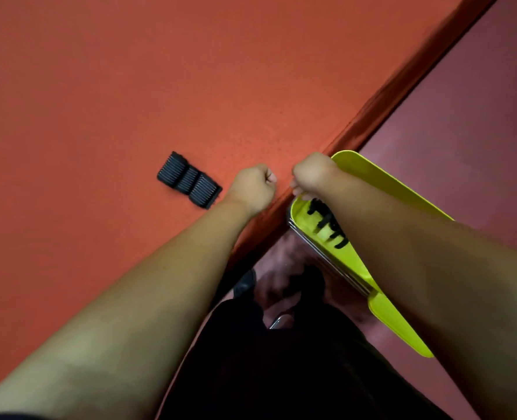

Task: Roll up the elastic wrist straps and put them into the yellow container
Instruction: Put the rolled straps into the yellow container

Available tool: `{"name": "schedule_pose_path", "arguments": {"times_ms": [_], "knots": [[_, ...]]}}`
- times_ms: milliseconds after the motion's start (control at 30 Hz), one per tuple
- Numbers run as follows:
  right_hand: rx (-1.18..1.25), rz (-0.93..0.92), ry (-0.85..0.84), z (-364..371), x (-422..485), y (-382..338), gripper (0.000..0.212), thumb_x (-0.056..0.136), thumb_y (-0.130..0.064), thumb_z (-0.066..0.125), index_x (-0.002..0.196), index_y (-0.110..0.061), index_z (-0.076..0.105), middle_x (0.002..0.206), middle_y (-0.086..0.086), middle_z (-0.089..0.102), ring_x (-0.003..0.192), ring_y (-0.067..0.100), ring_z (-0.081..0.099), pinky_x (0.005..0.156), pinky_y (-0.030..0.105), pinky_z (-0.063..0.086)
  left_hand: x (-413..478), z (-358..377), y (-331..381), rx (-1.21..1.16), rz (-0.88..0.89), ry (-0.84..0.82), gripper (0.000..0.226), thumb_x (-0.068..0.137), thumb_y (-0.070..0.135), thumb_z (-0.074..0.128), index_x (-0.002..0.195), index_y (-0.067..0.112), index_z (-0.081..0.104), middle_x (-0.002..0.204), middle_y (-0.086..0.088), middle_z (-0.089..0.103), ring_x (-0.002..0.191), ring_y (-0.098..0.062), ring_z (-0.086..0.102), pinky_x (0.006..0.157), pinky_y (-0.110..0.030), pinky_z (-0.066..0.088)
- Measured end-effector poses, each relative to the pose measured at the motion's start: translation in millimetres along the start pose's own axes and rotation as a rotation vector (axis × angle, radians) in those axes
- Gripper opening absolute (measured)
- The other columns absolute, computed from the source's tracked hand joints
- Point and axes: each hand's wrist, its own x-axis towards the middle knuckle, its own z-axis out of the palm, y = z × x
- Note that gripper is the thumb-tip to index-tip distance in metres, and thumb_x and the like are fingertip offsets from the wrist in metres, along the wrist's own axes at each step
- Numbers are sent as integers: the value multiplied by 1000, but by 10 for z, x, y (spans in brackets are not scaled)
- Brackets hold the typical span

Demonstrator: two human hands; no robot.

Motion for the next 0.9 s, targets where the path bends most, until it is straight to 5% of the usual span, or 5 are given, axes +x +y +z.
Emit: {"name": "schedule_pose_path", "arguments": {"times_ms": [367, 500, 600, 800, 900], "knots": [[-73, -43, -155, 1376, 302, -632, 25, 104, -16, 48, 86, -8, 64, 101, 19, 81, 99, 39, 80, 84, 50, 66, -54, -692, -1422, -108, -280, 154, 20, 93, 4, 55, 107, 11, 67, 108, -8, 72, 104, -31, 68, 81, -26, 42], [-178, -76, -173, 1683, 529, -702, 17, 95, -12, 57, 91, -3, 72, 93, 22, 80, 94, 41, 81, 84, 56, 67, 79, -836, -1753, -86, -334, 259, 32, 87, 1, 60, 118, 9, 62, 125, -16, 59, 118, -35, 58, 100, -34, 42], [-263, -141, -126, 1842, 629, -776, 14, 94, -10, 67, 83, -15, 59, 98, 16, 73, 95, 34, 73, 89, 45, 62, 177, -912, -1872, -96, -281, 364, 37, 84, -3, 59, 120, 6, 62, 124, -16, 56, 122, -37, 55, 107, -37, 41], [-284, -171, -53, 2016, 898, -796, 60, 90, -20, 85, 143, -10, 60, 135, 10, 64, 120, 27, 66, 104, 36, 55, 436, -916, -2016, -93, -254, 338, 42, 84, -3, 62, 125, 6, 59, 129, -15, 56, 125, -36, 54, 109, -39, 42], [-297, -199, -73, 2060, 992, -789, 64, 88, -23, 89, 145, -12, 62, 146, 10, 52, 125, 27, 62, 104, 31, 51, 521, -869, -2096, 17, -272, 294, 42, 87, 3, 64, 129, 8, 58, 131, -14, 56, 124, -36, 50, 107, -38, 37]]}}
